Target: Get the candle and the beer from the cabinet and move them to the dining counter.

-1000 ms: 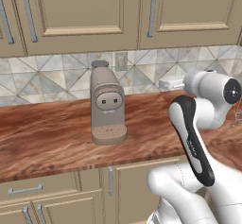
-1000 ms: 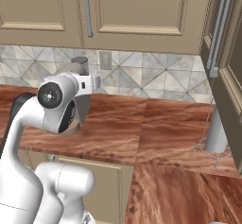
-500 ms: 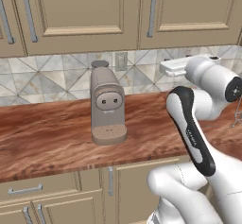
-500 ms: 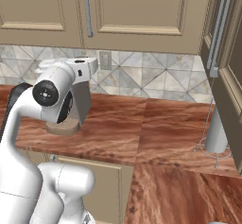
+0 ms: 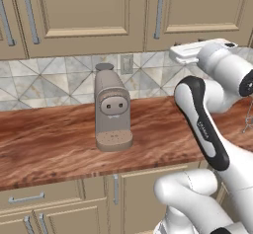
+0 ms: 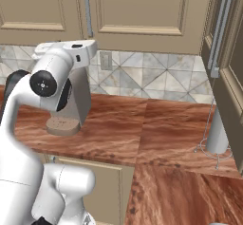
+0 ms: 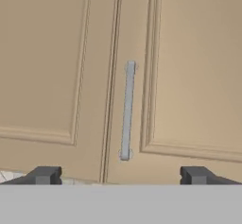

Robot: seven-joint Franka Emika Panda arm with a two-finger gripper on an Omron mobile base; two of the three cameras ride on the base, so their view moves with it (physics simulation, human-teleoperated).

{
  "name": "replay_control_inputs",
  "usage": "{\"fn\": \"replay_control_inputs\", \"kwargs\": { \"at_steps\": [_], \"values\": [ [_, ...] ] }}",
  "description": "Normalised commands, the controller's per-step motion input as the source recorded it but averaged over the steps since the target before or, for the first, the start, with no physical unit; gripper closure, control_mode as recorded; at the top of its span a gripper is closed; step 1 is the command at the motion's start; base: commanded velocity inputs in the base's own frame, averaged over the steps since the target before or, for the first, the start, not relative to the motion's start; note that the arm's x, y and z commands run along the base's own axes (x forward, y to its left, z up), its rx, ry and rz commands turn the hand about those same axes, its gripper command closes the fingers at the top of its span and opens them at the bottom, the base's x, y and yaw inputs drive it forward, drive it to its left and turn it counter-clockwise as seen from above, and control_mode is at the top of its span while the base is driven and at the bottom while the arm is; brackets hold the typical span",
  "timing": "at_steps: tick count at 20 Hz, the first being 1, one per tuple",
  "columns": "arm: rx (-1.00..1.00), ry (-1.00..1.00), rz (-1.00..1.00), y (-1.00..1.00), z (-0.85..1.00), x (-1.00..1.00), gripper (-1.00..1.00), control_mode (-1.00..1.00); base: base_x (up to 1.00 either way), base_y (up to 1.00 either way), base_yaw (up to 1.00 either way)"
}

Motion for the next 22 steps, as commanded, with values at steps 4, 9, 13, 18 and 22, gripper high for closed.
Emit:
{"fn": "replay_control_inputs", "kwargs": {
  "at_steps": [4,9,13,18,22],
  "values": [
    [0.0,-0.19,0.0,0.0,0.16,0.0,-1.0,-1.0,0.0,0.0,0.0],
    [0.0,-0.11,0.0,0.0,0.17,0.07,-1.0,-1.0,0.0,0.0,0.0],
    [0.0,-0.01,0.0,0.0,0.21,0.19,-1.0,-1.0,0.0,0.0,0.0],
    [0.0,0.0,0.0,0.0,0.12,0.38,-1.0,-1.0,0.0,0.0,0.0],
    [0.0,0.0,0.0,0.0,0.01,0.56,-1.0,-1.0,0.0,0.0,0.0]
  ]
}}
